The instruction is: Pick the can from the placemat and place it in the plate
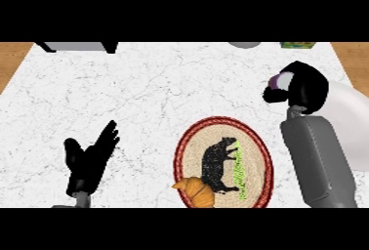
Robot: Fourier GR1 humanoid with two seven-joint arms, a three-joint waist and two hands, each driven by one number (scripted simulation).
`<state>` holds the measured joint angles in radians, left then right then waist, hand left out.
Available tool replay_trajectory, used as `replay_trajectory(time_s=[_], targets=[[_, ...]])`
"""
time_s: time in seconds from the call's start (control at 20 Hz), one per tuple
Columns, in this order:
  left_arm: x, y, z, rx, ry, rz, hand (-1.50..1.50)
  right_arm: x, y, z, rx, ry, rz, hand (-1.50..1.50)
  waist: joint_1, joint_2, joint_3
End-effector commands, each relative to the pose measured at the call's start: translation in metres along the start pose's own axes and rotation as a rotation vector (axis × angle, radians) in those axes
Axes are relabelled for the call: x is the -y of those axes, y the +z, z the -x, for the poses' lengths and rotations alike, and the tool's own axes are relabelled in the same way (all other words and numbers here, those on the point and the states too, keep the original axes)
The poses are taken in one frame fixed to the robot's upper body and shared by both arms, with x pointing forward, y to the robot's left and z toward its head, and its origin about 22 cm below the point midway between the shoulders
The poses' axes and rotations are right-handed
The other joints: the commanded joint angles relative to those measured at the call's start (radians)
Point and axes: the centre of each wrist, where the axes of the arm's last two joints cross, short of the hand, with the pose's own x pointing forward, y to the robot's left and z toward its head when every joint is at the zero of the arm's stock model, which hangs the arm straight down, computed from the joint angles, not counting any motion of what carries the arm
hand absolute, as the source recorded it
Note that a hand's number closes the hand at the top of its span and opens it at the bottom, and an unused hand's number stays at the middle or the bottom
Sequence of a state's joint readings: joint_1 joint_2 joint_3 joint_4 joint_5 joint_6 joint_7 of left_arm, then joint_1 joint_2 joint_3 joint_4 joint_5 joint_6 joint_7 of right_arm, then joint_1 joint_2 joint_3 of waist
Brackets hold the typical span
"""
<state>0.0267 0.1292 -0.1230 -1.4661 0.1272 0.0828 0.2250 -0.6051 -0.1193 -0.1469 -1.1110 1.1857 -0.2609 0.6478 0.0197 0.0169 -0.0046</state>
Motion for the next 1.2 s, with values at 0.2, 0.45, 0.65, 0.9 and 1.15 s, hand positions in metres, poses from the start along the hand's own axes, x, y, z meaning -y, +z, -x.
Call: replay_trajectory(time_s=[0.2, 0.45, 0.65, 0.9, 1.15], targets=[[0.008, -0.005, -0.012, 0.02, -0.019, 0.05, 0.0, 0.029, -0.024, -0.036, -0.385, -0.2, 0.492, 1.5, 0.062, 0.016, 0.002], [0.019, -0.007, -0.002, 0.011, -0.008, 0.048, 0.0, 0.021, -0.026, -0.037, -0.501, -0.262, 0.642, 1.5, 0.049, 0.013, 0.003], [0.009, -0.006, -0.001, -0.011, -0.005, 0.05, 0.0, 0.007, -0.022, -0.017, -0.508, -0.293, 0.752, 1.5, 0.037, 0.006, 0.005], [0.004, -0.014, -0.012, 0.006, 0.003, 0.015, 0.0, -0.004, -0.026, 0.021, -0.551, -0.188, 0.852, 1.5, 0.013, 0.002, 0.005], [0.007, -0.007, -0.003, -0.004, 0.01, 0.021, 0.0, 0.003, -0.04, 0.079, -0.61, -0.135, 0.955, 1.5, 0.004, -0.003, 0.006]])
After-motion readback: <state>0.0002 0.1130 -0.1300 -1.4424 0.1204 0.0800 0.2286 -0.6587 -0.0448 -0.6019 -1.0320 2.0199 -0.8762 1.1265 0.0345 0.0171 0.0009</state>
